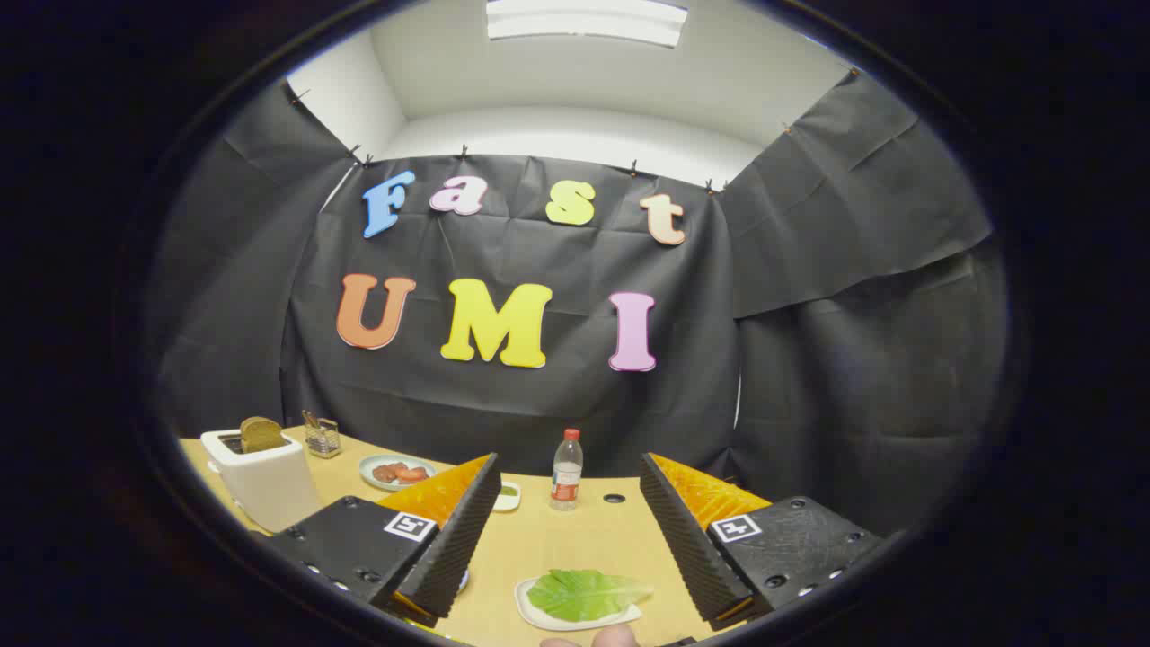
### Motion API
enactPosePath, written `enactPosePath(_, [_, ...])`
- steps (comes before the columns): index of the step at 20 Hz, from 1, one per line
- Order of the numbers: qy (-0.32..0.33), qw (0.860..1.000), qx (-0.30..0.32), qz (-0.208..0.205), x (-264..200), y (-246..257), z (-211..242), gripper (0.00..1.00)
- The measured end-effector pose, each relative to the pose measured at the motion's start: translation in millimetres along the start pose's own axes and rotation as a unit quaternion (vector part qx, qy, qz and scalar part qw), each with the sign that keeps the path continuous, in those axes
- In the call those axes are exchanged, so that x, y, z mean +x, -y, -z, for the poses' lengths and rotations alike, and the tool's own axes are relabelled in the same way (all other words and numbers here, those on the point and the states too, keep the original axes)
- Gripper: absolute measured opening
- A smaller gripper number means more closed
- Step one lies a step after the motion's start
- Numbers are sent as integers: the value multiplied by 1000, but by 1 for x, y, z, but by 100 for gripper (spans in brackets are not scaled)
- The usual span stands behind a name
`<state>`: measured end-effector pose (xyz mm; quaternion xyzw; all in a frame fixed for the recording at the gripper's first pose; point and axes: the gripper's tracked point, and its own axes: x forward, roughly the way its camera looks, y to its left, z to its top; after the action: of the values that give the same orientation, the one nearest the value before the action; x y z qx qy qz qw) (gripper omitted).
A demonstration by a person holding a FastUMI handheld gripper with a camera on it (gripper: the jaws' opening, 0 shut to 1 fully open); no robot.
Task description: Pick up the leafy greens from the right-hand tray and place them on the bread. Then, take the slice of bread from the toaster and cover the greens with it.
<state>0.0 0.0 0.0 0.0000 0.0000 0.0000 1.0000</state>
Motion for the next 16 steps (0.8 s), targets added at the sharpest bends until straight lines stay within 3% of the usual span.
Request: enactPosePath(16, [2,1000,1,-8,0,-11,-2,95])
